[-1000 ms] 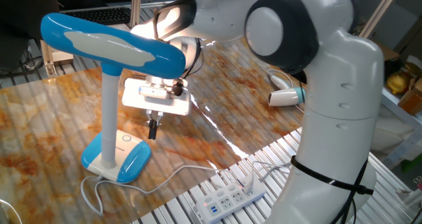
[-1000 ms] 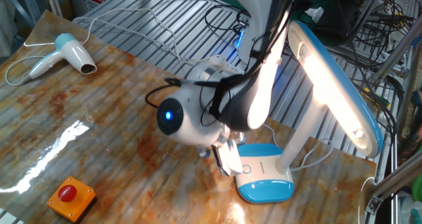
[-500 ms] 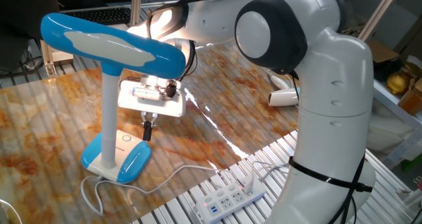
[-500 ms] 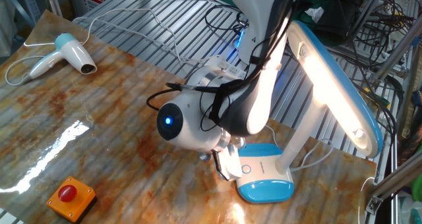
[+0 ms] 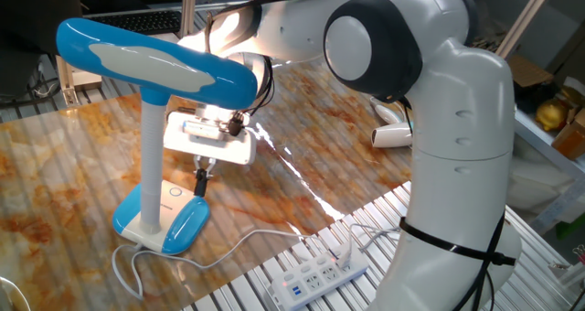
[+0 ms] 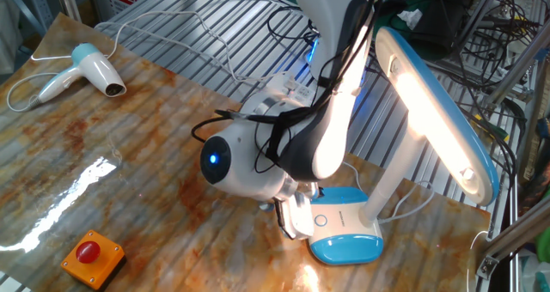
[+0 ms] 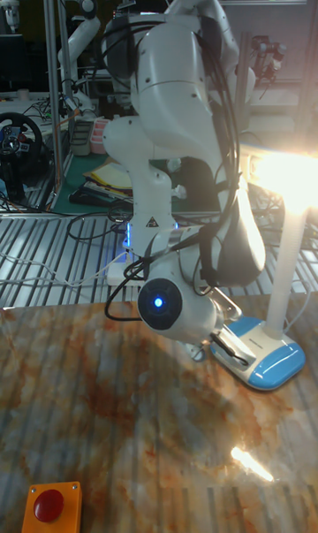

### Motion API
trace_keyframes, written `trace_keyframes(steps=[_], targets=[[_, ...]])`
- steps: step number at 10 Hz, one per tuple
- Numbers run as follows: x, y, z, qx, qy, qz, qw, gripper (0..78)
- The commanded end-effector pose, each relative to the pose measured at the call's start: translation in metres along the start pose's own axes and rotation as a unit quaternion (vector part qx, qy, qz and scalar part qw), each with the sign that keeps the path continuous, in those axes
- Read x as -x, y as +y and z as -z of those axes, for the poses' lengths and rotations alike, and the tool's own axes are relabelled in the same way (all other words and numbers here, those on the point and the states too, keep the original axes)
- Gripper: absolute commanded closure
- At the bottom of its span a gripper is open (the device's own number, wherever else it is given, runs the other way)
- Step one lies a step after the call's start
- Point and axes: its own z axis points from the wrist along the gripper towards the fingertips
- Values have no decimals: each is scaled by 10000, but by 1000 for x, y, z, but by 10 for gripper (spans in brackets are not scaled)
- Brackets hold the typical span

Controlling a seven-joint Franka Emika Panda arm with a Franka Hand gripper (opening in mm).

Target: Turn off the desk lamp by pressing the button

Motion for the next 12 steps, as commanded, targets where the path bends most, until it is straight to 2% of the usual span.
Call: trace_keyframes(steps=[1,2,5,8,9,12], targets=[[-1,9,-1,141,34,81,9999,776],[1,10,1,264,14,153,9995,776],[7,14,24,331,60,290,9990,776],[11,19,18,329,121,228,9991,776],[8,20,17,366,199,267,9988,776],[2,24,14,369,195,294,9987,776]])
